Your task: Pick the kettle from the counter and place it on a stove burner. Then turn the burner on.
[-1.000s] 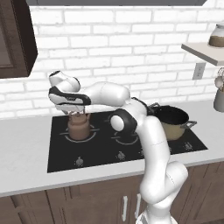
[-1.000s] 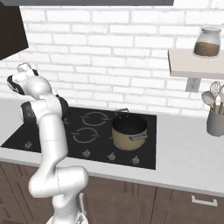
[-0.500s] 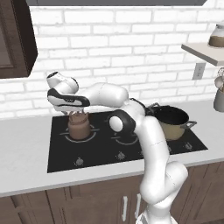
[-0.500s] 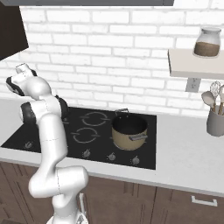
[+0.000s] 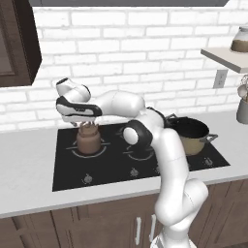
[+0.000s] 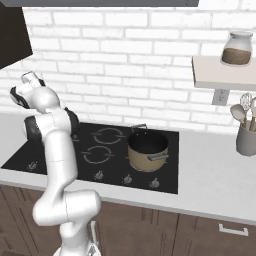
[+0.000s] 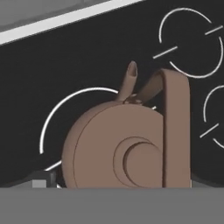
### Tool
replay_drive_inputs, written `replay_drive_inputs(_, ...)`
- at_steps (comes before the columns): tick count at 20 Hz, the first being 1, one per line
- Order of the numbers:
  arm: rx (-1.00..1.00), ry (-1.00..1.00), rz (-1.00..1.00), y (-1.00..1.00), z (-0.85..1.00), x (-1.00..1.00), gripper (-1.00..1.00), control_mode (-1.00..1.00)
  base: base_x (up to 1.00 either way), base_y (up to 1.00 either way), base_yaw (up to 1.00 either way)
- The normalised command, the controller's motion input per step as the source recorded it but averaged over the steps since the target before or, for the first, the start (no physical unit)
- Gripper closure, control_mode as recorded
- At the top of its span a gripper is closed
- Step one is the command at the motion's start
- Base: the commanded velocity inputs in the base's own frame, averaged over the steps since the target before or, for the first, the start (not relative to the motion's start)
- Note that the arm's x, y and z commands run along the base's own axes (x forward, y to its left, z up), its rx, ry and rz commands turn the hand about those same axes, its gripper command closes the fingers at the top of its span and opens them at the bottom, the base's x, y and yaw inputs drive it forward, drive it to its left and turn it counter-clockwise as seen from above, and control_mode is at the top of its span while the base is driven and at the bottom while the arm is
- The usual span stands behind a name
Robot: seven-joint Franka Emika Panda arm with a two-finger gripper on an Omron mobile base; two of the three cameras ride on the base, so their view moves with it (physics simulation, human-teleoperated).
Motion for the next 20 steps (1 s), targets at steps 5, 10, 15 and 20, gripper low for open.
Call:
replay_drive_inputs(5,0.22,-0.18,0.00,-0.01,-0.46,0.23,-1.00,-1.00,0.00,0.00,0.00)
replay_drive_inputs(10,0.27,-0.04,0.01,0.00,-0.04,0.22,-1.00,-1.00,0.00,0.00,0.00)
replay_drive_inputs(15,0.21,0.08,0.00,0.00,0.41,0.00,-1.00,-1.00,0.00,0.00,0.00)
replay_drive_inputs(20,0.12,0.15,0.00,0.00,0.39,0.00,-1.00,-1.00,0.00,0.00,0.00)
